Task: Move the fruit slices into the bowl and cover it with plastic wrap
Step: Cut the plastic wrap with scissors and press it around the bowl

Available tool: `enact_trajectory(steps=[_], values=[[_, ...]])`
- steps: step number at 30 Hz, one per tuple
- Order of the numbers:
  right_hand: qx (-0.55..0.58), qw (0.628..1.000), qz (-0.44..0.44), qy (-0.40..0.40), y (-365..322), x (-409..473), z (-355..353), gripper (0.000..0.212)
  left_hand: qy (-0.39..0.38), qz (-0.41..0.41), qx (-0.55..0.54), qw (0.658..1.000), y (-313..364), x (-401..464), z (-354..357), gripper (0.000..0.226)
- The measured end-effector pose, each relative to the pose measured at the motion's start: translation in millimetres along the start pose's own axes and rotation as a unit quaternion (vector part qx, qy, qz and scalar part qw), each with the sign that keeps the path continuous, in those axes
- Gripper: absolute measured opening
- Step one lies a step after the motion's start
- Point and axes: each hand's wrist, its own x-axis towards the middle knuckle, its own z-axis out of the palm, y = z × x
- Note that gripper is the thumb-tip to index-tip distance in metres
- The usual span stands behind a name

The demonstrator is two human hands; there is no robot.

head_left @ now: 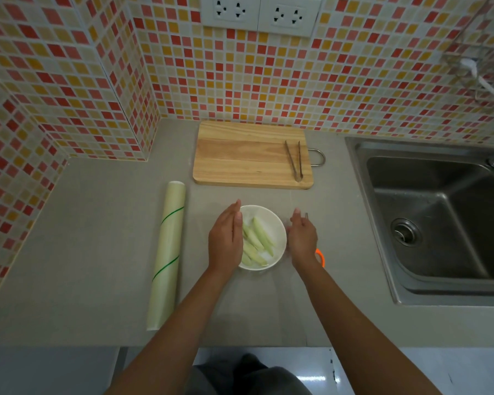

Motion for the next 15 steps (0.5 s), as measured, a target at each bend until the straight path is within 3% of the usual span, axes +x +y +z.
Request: enact_trajectory(steps=[2, 8, 15], values=[[-0.025, 0.999, -0.024, 0.005, 1.9, -1.3, 0.6, 0.052, -0.001, 0.000, 0.003, 1.000, 0.3, -0.3, 0.1, 0.038], [-0.039, 0.992, -0.119, 0.001, -6.8, 0.4, 1.2, 0.022, -0.007, 0.009, 0.021, 1.000, 2.2, 0.3, -1.3, 0.042], [-0.191, 0.961, -0.199, 0.026, -6.9, 11.0, -7.1, 0.019, -0.004, -0.004, 0.024, 1.000, 0.9, -0.5, -0.7, 0.040]])
